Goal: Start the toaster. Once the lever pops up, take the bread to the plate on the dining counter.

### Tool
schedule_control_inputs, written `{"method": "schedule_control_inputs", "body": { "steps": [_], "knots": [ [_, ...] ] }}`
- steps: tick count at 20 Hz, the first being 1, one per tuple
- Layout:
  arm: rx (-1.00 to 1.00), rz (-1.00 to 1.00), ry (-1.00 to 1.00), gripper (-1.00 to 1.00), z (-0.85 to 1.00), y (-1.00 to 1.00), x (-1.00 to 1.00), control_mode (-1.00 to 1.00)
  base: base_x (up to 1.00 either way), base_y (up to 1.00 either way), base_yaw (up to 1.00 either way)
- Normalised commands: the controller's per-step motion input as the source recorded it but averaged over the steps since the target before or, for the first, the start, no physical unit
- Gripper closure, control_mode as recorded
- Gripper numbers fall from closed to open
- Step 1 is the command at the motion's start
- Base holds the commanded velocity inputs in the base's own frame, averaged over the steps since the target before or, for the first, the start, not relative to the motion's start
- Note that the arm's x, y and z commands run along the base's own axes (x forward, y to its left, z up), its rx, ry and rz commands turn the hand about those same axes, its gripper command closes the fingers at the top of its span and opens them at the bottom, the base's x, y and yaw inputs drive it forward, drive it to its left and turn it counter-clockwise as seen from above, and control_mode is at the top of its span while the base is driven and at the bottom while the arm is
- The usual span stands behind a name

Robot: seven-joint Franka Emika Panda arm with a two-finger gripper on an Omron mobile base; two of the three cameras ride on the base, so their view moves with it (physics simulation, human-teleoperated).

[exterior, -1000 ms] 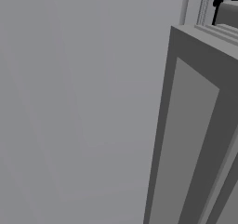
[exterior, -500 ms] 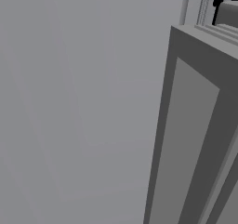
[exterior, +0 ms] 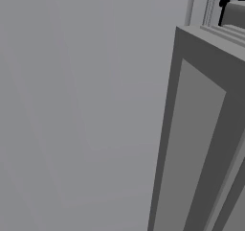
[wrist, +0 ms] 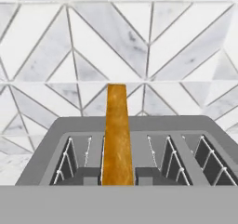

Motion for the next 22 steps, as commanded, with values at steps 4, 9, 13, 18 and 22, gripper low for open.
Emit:
{"method": "schedule_control_inputs", "body": {
  "steps": [4,9,13,18,22],
  "knots": [
    [0.0,-0.05,0.0,1.0,0.41,-0.01,-0.44,-1.0,0.0,0.0,0.0],
    [0.0,-0.08,0.0,1.0,0.57,0.0,-0.53,-1.0,0.0,0.0,0.0],
    [0.0,-0.09,0.04,1.0,0.71,0.0,-0.39,-1.0,0.0,0.0,0.0],
    [0.0,-0.05,0.13,1.0,0.41,-0.01,-0.6,-1.0,0.0,0.0,0.0],
    [0.0,0.0,0.12,1.0,0.11,0.0,-0.74,-1.0,0.0,0.0,0.0]
  ]
}}
